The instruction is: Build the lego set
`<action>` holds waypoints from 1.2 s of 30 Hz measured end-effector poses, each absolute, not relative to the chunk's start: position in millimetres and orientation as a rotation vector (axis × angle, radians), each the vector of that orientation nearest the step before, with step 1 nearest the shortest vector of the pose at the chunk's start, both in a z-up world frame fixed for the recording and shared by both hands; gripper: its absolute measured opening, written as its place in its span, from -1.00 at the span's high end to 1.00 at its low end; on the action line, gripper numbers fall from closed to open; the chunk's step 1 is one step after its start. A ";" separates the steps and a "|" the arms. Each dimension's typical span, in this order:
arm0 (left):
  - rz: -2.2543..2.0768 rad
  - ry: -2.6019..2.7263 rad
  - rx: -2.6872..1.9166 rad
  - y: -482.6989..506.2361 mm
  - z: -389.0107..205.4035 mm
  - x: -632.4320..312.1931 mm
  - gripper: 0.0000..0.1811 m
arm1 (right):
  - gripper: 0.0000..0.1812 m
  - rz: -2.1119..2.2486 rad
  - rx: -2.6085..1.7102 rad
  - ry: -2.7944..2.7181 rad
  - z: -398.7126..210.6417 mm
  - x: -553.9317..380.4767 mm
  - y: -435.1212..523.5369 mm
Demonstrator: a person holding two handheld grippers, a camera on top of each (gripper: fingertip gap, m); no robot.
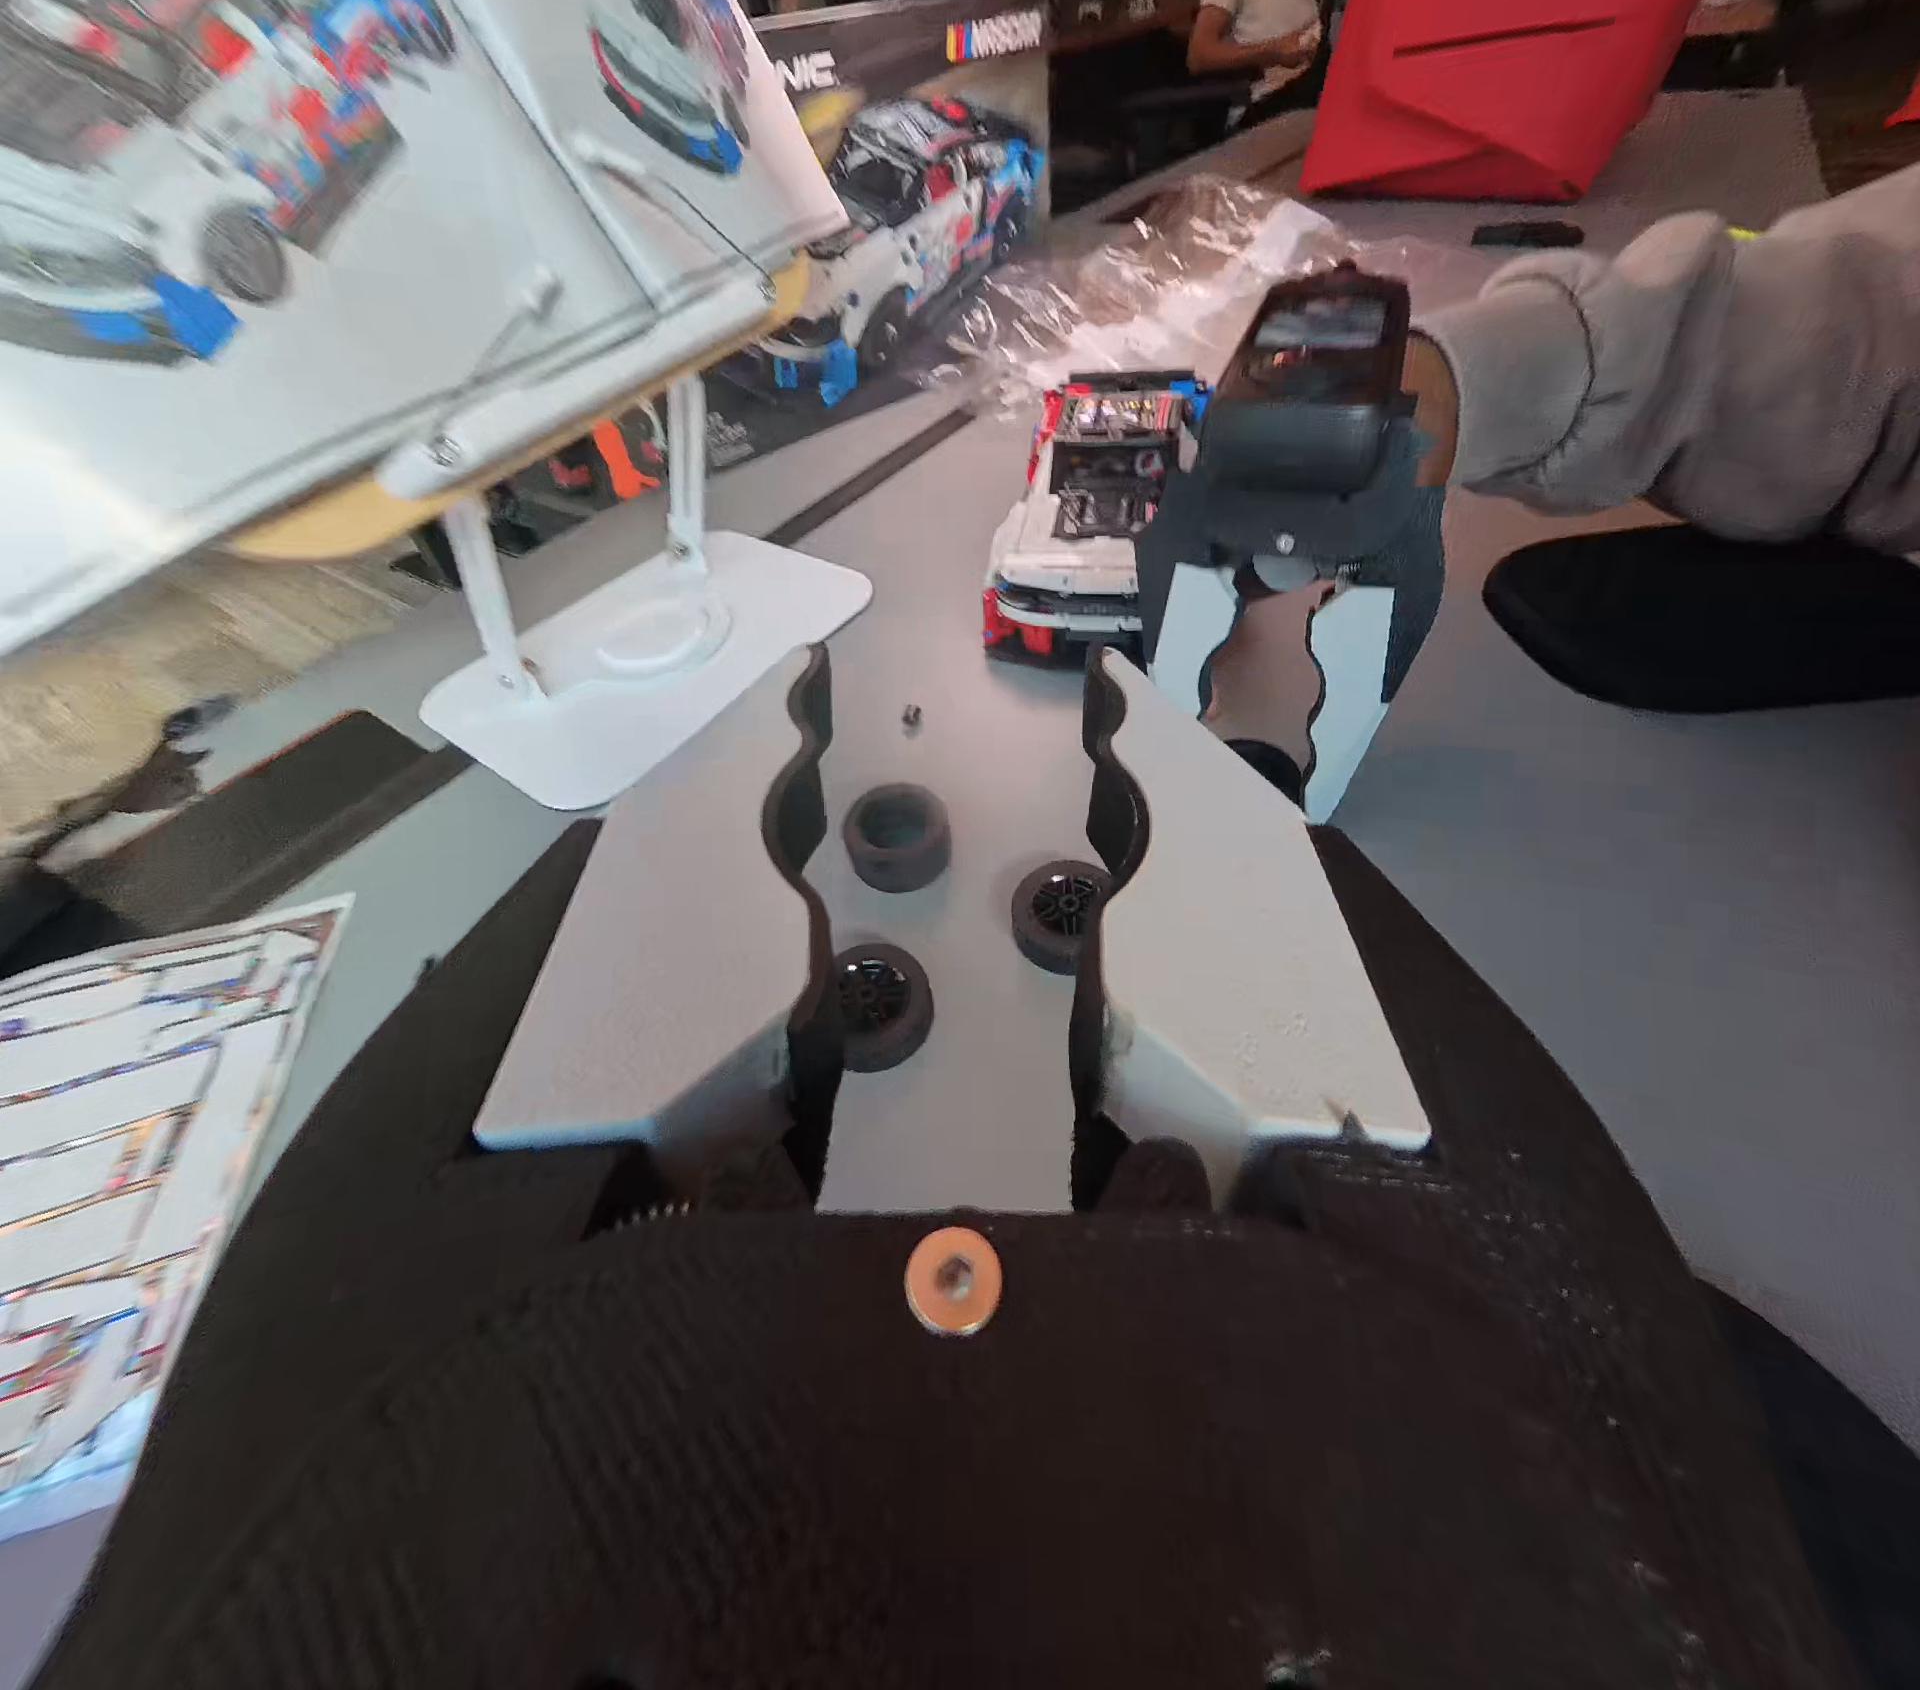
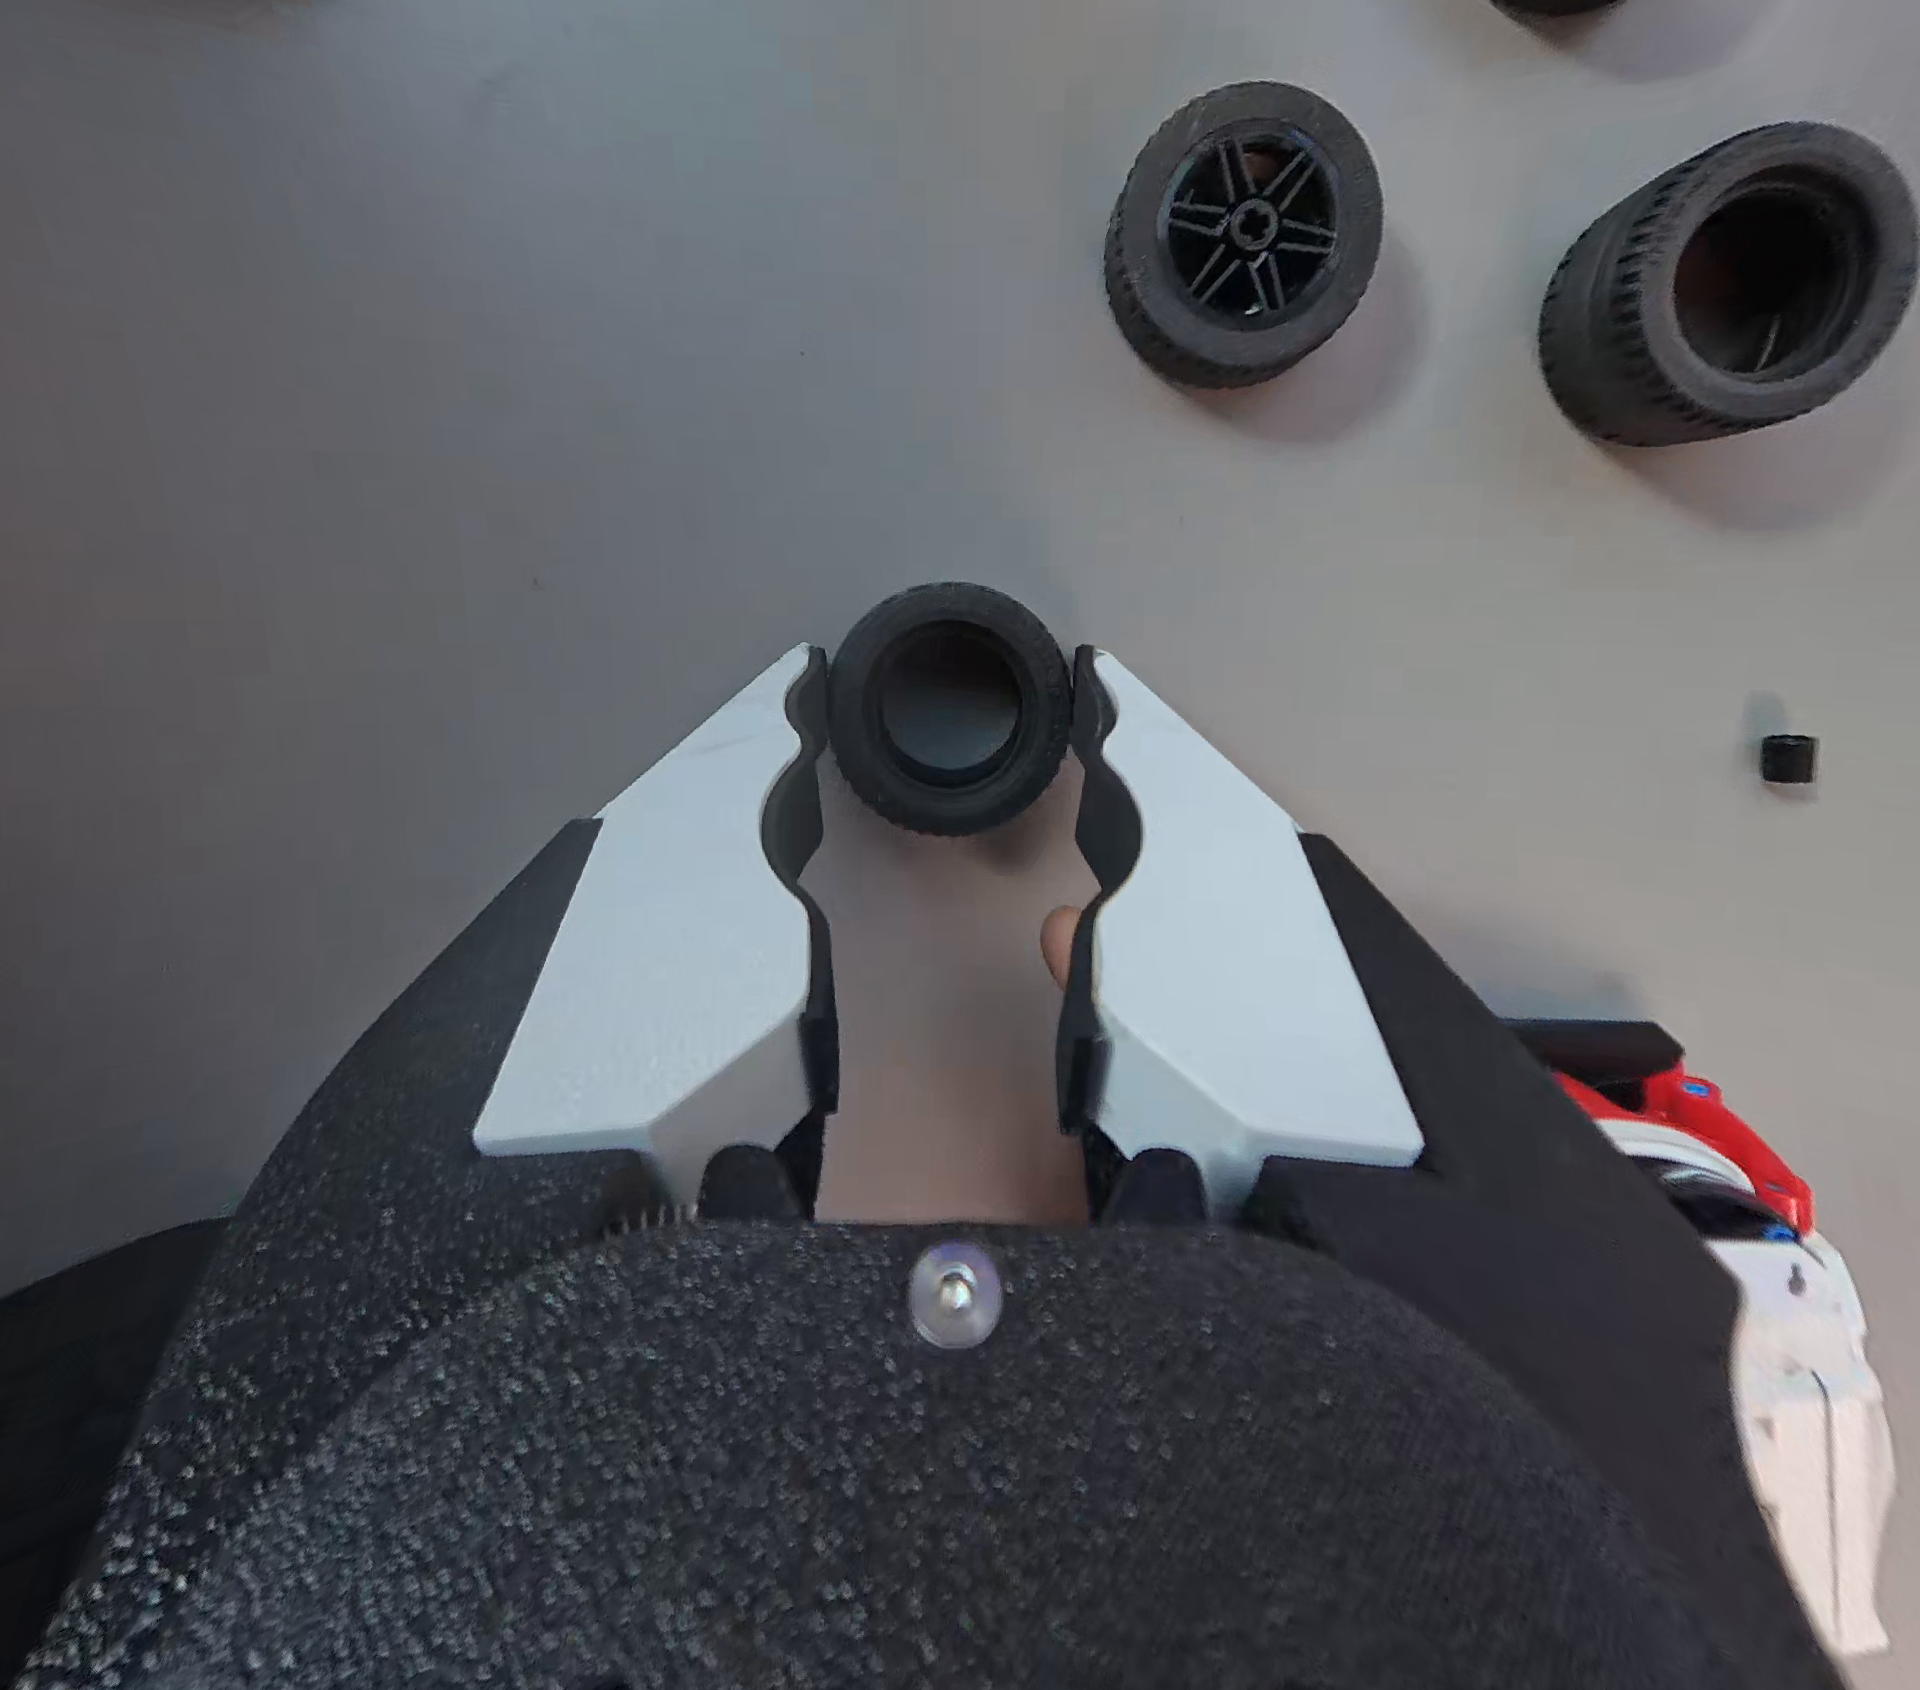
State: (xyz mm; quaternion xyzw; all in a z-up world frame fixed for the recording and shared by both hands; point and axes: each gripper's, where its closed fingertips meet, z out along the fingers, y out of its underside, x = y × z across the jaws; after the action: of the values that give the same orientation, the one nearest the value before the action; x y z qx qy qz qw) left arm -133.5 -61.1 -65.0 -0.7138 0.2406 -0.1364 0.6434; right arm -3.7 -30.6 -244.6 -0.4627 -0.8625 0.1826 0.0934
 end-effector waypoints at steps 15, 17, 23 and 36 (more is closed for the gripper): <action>0.054 0.057 -2.645 -191.1 -143.0 -462.5 0.38 | 0.34 0.876 -1.442 -2.032 -177.3 18.3 -16.9; 0.036 0.091 -2.749 -191.1 -176.3 -459.9 0.39 | 0.36 0.854 -1.473 -1.994 -178.8 30.6 -10.9; 0.078 0.183 -2.967 -201.2 -237.2 -453.4 0.39 | 0.46 0.903 -1.542 -1.909 -181.4 57.9 -5.2; -0.465 0.320 -1.844 -163.0 -25.6 -316.1 0.65 | 0.51 1.111 -1.322 -1.699 -132.6 32.2 -28.9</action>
State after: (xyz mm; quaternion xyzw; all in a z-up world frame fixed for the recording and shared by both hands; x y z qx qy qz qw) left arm -316.1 -163.0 -25.6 -0.7856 0.1362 -0.1980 0.5701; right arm 32.2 -28.9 -132.6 -0.5109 -0.6566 0.4293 0.3516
